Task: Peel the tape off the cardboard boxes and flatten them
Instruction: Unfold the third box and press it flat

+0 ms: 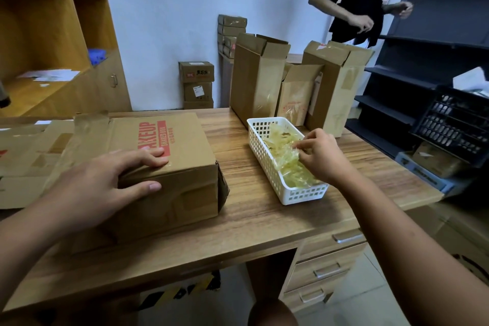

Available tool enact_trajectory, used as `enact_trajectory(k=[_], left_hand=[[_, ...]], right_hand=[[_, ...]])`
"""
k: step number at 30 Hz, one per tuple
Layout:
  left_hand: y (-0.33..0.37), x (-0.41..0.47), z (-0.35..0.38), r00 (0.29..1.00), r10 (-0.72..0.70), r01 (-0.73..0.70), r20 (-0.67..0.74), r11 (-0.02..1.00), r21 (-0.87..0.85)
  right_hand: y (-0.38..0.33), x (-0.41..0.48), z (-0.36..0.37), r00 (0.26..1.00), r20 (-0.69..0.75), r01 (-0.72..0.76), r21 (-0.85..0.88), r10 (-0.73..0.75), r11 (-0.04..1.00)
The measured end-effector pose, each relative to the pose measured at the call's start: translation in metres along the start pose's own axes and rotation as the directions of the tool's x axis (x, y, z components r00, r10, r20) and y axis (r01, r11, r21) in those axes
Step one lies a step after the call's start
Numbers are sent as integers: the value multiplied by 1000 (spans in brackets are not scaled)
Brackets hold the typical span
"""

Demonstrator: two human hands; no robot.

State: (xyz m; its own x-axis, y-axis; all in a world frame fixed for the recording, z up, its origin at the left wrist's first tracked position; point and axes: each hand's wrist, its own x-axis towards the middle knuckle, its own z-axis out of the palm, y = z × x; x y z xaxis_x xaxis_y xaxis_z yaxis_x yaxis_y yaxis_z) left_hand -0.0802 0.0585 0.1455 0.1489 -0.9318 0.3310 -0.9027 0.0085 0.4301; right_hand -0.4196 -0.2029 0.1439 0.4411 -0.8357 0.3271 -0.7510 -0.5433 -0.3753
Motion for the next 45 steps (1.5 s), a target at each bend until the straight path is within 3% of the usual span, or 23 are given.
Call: enact_trajectory(k=[5,8,13,17,24,28,32,36,41,45], left_hand=[[7,-2,-4,1000,26,-26,-1,1000,-10],[9,-3,-7,998,42,-39,36,997,-63],[23,-6,-17,990,105,-97,90,991,-90],[33,-11,-23,983,151,-148,104,988,-37],[35,-22,-24,972,235,-231,-2,957,173],[25,-32,-16,934,335,-291,-123,915,281],[13,-40,-8,936,242,-146,-256,927,345],[20,-46,1,955,154,-51,-254,928,369],[50,-51,13,952,249,-175,-177,919,354],[52,-54,28,974,214,-156,-74,872,464]], right_hand=[[-2,-2,-12,999,4,-42,208,42,977],[-6,-4,-17,997,-80,3,306,23,952],[-14,-4,-25,962,-269,43,300,41,953],[-36,-16,-27,950,-310,150,317,-48,937],[-95,-42,-7,901,-158,433,329,-403,839],[-120,-46,6,862,61,454,345,-503,821],[-123,-52,20,811,232,474,279,-538,835],[-126,-60,34,793,197,566,110,-576,817],[-135,-66,45,797,156,595,-38,-583,803],[-142,-68,53,819,94,571,-38,-566,820]])
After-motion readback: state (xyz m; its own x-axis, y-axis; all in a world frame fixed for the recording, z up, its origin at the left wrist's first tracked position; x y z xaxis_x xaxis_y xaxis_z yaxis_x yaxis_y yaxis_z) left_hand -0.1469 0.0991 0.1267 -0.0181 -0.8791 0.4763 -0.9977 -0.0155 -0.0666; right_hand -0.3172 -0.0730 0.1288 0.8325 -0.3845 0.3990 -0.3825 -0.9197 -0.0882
